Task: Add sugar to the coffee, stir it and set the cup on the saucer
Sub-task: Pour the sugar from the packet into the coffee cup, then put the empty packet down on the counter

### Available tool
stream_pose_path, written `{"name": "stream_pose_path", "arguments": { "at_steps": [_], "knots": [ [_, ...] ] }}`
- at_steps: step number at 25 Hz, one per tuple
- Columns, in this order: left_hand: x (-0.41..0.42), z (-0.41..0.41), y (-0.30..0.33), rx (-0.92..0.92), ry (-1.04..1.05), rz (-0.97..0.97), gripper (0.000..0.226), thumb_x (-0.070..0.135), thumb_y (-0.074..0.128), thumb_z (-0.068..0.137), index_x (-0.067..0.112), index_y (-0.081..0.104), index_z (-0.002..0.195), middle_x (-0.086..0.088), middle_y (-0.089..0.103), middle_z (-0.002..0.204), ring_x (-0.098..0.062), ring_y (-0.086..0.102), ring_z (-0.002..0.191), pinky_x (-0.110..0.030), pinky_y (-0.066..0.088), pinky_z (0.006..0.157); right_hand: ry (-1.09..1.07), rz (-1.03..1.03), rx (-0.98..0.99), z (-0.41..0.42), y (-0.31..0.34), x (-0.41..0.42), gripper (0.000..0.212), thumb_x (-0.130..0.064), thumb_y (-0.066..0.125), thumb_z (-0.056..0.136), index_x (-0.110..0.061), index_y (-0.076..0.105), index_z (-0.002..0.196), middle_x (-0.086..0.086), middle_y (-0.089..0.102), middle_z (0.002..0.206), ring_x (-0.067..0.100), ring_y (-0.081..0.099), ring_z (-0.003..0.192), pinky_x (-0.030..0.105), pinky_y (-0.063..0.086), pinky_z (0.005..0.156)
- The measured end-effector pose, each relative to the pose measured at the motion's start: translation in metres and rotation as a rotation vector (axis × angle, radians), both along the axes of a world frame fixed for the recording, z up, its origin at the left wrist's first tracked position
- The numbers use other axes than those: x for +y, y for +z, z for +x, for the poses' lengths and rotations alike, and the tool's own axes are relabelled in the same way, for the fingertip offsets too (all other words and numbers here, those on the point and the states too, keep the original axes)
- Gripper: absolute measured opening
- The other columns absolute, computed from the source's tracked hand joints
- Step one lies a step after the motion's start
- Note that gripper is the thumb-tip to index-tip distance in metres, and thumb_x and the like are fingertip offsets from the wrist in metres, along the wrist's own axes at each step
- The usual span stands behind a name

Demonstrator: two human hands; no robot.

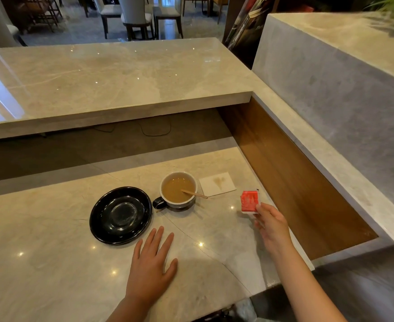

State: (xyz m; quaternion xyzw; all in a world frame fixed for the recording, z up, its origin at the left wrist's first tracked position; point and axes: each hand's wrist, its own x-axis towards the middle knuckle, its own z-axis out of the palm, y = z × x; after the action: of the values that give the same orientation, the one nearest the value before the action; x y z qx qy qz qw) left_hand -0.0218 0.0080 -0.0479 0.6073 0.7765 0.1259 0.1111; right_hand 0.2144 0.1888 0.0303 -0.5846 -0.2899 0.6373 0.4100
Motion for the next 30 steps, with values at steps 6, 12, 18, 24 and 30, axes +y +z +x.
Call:
{"name": "stream_pose_path", "arguments": {
  "at_steps": [6,12,18,24,30],
  "knots": [
    [0.001,0.001,0.002,-0.006,0.002,-0.025,0.065,0.057,0.029,0.087,0.034,0.009,0.144,0.004,0.003,0.155,-0.010,-0.009,0.138,-0.038,-0.005,0.112,-0.045,0.062,-0.288,0.020,-0.008,0.013,0.017,-0.009,0.058,0.088,-0.008,0.061,0.105,0.004,0.060,0.093,0.013,0.057,0.072,0.022,0.048,0.060],
    [0.001,0.002,0.003,-0.001,0.010,-0.041,0.067,0.052,0.041,0.093,0.039,-0.006,0.140,0.005,-0.005,0.155,-0.006,-0.019,0.134,-0.038,-0.010,0.111,-0.167,0.244,-0.387,0.016,-0.018,0.012,0.009,-0.009,0.061,0.086,-0.010,0.063,0.094,0.007,0.063,0.094,0.020,0.061,0.082,0.017,0.046,0.059],
    [0.001,0.003,0.008,-0.028,0.010,-0.019,0.064,0.054,0.035,0.088,0.034,0.008,0.143,0.004,0.001,0.153,-0.013,-0.006,0.139,-0.042,-0.002,0.113,-0.021,0.621,-0.935,0.009,-0.045,0.000,0.004,-0.012,0.065,0.083,-0.011,0.062,0.084,0.005,0.060,0.085,0.015,0.054,0.073,0.017,0.042,0.060],
    [0.001,0.002,0.008,-0.021,0.004,-0.027,0.064,0.052,0.040,0.093,0.035,0.003,0.142,0.002,0.000,0.155,-0.011,-0.011,0.138,-0.041,-0.004,0.113,0.193,0.721,-1.070,0.000,-0.063,-0.005,0.018,-0.007,0.067,0.081,-0.002,0.067,0.098,0.012,0.064,0.097,0.020,0.057,0.083,0.023,0.047,0.068],
    [0.001,0.002,0.007,-0.013,-0.003,-0.019,0.065,0.051,0.042,0.092,0.034,0.006,0.143,0.002,0.001,0.155,-0.011,-0.010,0.138,-0.041,-0.003,0.113,0.305,0.803,-1.292,0.000,-0.062,-0.009,0.016,-0.018,0.063,0.084,-0.008,0.069,0.094,0.011,0.068,0.104,0.027,0.056,0.096,0.040,0.046,0.079]
  ]
}}
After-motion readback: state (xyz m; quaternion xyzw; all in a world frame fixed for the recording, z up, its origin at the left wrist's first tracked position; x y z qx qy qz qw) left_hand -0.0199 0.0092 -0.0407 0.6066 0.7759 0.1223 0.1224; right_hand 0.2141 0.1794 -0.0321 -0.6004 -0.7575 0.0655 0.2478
